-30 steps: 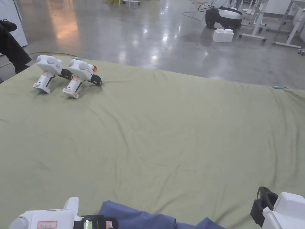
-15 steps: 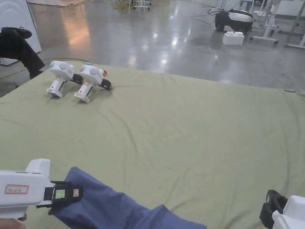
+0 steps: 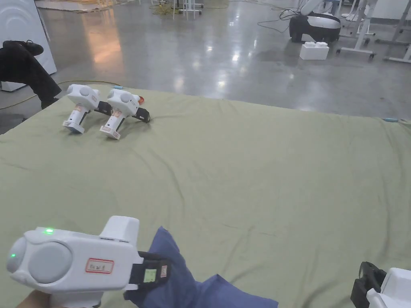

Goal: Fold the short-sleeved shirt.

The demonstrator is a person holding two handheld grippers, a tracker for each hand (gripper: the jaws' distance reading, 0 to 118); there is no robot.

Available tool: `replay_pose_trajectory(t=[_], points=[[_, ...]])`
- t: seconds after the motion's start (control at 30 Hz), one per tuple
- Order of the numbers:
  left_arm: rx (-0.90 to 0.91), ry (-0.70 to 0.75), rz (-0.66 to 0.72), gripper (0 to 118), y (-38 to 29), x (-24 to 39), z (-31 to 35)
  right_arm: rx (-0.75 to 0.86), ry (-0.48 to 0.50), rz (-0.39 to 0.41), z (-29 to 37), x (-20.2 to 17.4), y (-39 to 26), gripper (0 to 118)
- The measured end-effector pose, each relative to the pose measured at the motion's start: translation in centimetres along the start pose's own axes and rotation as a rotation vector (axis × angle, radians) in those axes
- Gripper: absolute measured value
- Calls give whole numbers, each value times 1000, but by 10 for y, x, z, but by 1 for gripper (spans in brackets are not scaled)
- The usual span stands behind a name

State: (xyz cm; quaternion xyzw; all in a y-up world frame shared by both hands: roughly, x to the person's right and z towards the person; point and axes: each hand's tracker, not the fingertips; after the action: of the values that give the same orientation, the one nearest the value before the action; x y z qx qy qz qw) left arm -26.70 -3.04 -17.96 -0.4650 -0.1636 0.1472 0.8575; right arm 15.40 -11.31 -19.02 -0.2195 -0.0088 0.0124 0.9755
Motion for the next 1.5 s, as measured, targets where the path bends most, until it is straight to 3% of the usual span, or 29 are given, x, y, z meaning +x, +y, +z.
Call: replay_pose_trajectory(t=[0.17,0.43,0.6,0.83,0.87,1.0,1.1,1.17,1.23,1.3,1.37,1.5], points=[[-73,-21,-36,9,-6,36,-43,-27,8,-60,-1,8,-3,0],[-160,13,-128,9,-21,79,-114,-43,-16,-82,3,20,-6,0],[-217,22,-110,9,-34,89,-155,-46,-24,-88,6,24,-8,0],[-237,50,-162,10,-50,104,-174,-55,-36,-85,7,29,-11,0],[-236,49,-160,12,-51,104,-175,-57,-38,-86,6,30,-12,0],[-242,-80,-90,52,-47,94,-163,-63,-35,-86,6,31,-13,0],[-196,-122,-88,62,-40,88,-138,-64,-33,-80,8,31,-13,0],[-153,-137,-80,60,-33,79,-124,-63,-35,-79,9,31,-13,0],[-121,-142,-44,40,-28,72,-119,-63,-36,-82,9,32,-12,0],[-114,-103,-41,30,-27,66,-127,-61,-38,-82,9,32,-13,0],[-132,-65,-38,10,-32,64,-143,-63,-36,-82,9,31,-13,0],[-240,-199,9,4,-51,71,-174,-69,-34,-79,8,29,-15,0]])
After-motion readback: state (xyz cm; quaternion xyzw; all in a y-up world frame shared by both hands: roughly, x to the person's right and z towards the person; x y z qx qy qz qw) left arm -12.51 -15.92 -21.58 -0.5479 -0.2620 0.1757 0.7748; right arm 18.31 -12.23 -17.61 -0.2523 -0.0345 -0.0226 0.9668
